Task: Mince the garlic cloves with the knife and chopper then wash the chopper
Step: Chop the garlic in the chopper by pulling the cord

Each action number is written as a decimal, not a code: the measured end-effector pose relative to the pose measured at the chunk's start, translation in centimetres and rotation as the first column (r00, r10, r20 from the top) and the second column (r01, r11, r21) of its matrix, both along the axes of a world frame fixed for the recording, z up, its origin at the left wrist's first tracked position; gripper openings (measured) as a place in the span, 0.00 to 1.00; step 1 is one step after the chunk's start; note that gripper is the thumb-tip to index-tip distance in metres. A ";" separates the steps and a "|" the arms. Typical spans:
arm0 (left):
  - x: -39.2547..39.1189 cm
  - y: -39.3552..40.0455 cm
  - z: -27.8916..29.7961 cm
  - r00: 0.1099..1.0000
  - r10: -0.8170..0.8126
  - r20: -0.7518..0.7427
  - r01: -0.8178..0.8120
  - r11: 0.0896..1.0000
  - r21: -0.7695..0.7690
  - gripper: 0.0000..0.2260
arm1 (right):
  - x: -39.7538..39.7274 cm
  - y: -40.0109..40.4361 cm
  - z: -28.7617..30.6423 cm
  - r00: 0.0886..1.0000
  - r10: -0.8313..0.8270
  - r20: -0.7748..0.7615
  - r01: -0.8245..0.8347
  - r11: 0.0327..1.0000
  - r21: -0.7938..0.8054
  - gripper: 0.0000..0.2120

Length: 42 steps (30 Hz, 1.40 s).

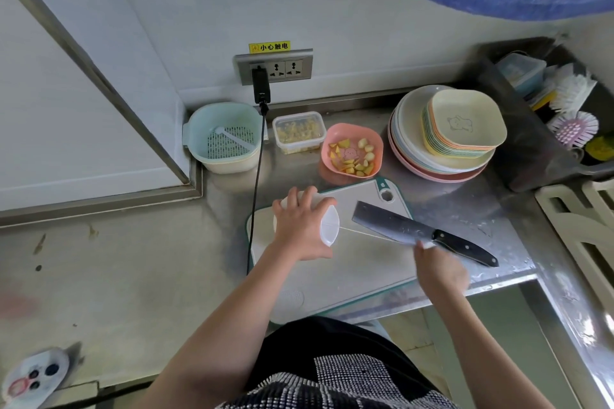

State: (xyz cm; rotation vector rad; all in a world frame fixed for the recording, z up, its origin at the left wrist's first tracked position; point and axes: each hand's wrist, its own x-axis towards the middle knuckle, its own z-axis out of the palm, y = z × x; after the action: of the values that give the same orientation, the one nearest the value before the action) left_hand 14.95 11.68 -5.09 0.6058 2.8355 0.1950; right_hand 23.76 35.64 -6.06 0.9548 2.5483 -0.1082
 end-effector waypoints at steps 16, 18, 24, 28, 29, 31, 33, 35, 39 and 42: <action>0.0 0.0 0.2 1.000 0.000 0.020 0.000 1.000 -0.018 0.43 | -1.1 -3.3 -1.2 0.985 0.156 -0.068 -0.158 0.987 -0.026 0.28; 0.0 0.0 0.2 1.000 -0.002 0.017 0.002 1.000 -0.023 0.42 | 0.5 -0.2 -1.5 0.998 -0.010 -0.068 0.009 1.000 -0.027 0.30; 0.0 0.0 0.1 1.000 -0.010 0.013 0.010 1.000 -0.021 0.42 | 2.4 2.7 -0.8 0.985 -0.167 -0.051 0.167 0.986 0.006 0.31; 0.0 0.1 0.1 1.000 -0.004 0.009 0.005 0.999 -0.033 0.42 | 0.6 -0.3 0.2 0.987 -0.009 -0.161 0.003 0.999 -0.034 0.31; 0.0 0.2 0.0 1.000 -0.005 0.011 0.005 0.999 -0.039 0.42 | -0.2 -1.8 0.7 0.978 0.077 -0.193 -0.089 0.995 -0.054 0.29; 0.0 0.2 0.1 1.000 0.002 0.022 -0.001 0.999 -0.047 0.41 | -1.8 -5.6 1.6 0.919 0.302 -0.254 -0.333 0.939 -0.090 0.25; 0.1 0.2 0.1 1.000 0.011 0.010 -0.010 0.999 -0.044 0.40 | -2.8 -9.1 1.8 0.809 0.517 -0.279 -0.553 0.830 -0.066 0.25; 0.2 0.2 0.1 1.000 0.015 -0.018 -0.015 0.999 -0.031 0.39 | -3.3 -10.9 1.4 0.750 0.618 -0.235 -0.642 0.766 -0.032 0.27; 0.1 0.1 0.1 1.000 0.011 0.008 -0.010 0.999 -0.031 0.41 | -3.3 -9.3 0.4 0.780 0.617 -0.103 -0.618 0.786 0.021 0.26; 0.1 0.1 0.1 1.000 0.018 0.021 -0.017 0.999 -0.028 0.42 | -2.5 -6.2 0.0 0.910 0.405 -0.091 -0.410 0.912 -0.031 0.27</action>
State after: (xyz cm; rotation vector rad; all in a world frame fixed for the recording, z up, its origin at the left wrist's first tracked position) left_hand 15.03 11.80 -4.96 0.5699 2.8186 0.1646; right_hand 21.25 29.44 -6.07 0.3877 2.7473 -0.0890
